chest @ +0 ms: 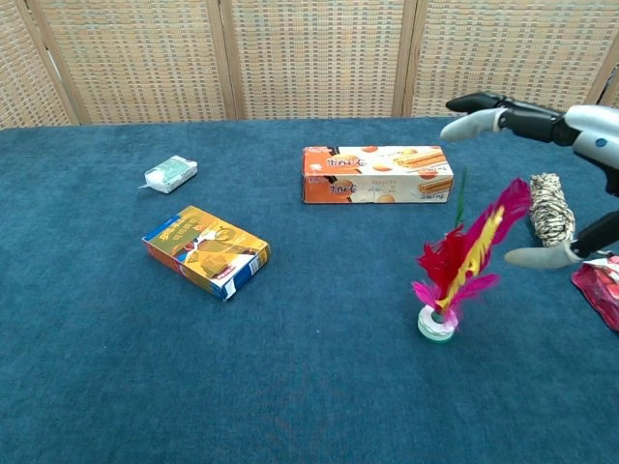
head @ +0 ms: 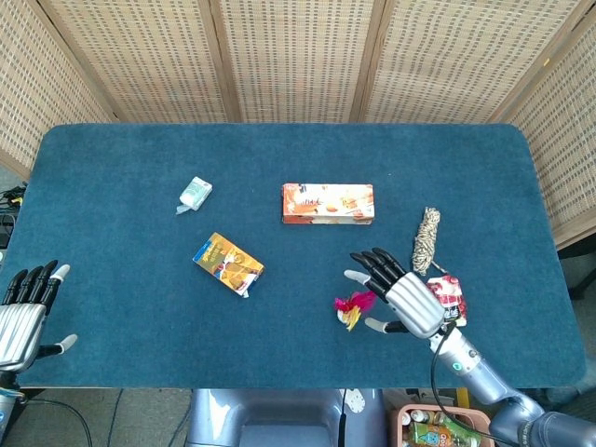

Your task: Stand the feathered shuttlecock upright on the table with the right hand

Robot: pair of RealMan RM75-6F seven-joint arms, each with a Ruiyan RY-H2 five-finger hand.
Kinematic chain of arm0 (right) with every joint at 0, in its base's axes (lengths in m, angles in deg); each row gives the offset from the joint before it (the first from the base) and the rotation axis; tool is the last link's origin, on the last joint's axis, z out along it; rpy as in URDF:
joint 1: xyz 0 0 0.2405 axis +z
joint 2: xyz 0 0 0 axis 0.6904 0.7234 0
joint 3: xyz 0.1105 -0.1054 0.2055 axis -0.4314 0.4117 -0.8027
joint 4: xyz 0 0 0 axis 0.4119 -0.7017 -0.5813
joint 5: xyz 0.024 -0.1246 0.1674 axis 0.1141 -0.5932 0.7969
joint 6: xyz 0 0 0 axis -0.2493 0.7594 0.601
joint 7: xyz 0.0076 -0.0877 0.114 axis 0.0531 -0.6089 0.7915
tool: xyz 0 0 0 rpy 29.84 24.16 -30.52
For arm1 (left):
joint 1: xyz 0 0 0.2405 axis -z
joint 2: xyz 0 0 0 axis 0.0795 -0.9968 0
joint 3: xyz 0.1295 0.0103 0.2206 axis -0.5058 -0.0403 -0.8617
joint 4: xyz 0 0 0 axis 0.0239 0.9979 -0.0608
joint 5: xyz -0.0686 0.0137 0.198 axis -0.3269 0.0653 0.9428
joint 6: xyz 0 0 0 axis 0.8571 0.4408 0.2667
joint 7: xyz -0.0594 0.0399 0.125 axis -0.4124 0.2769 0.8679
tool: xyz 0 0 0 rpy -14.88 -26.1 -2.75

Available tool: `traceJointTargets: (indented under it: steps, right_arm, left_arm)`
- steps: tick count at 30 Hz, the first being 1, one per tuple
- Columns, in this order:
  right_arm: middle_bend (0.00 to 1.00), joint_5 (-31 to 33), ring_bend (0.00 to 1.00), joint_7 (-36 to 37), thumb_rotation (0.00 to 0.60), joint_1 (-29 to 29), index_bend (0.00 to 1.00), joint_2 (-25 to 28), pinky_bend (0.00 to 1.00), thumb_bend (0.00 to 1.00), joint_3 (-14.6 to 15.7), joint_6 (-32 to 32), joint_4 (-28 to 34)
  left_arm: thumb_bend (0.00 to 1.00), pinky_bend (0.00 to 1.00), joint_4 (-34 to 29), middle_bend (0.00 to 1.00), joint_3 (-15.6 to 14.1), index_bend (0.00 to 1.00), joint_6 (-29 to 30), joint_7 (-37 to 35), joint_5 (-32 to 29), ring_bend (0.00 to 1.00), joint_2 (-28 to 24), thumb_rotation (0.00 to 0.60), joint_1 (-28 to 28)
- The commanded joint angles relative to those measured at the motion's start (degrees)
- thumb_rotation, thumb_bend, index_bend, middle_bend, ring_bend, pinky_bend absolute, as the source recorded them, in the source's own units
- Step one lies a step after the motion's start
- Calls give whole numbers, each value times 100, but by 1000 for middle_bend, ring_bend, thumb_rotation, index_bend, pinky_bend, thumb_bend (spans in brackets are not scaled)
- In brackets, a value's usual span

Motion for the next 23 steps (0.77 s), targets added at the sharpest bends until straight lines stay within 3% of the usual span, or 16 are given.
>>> traceJointTargets:
  steps: [1, 7, 11, 23]
  right_arm:
    - [0, -33, 0, -239, 600, -201, 15, 393, 0, 19, 58, 239, 365]
    - [0, 206, 0, -1317, 600, -756, 0, 1246, 0, 0, 222, 430, 1114]
    - [0, 532, 0, -2247, 600, -1212, 0, 1495, 0, 0, 287, 528, 1455]
    - [0, 1167, 0, -2565, 600, -1835, 0, 1480, 0, 0, 77, 710, 1786]
  left_arm:
    - [0, 0, -9, 0, -10, 0, 31, -37, 34, 0, -17, 600, -15]
    - [0, 0, -7, 0, -40, 0, 159, -116, 164, 0, -41, 600, -73]
    - [0, 0, 58, 0, -24, 0, 345, -121, 254, 0, 17, 600, -139]
    - [0, 0, 186, 0, -100, 0, 575, -291, 543, 0, 55, 600, -258]
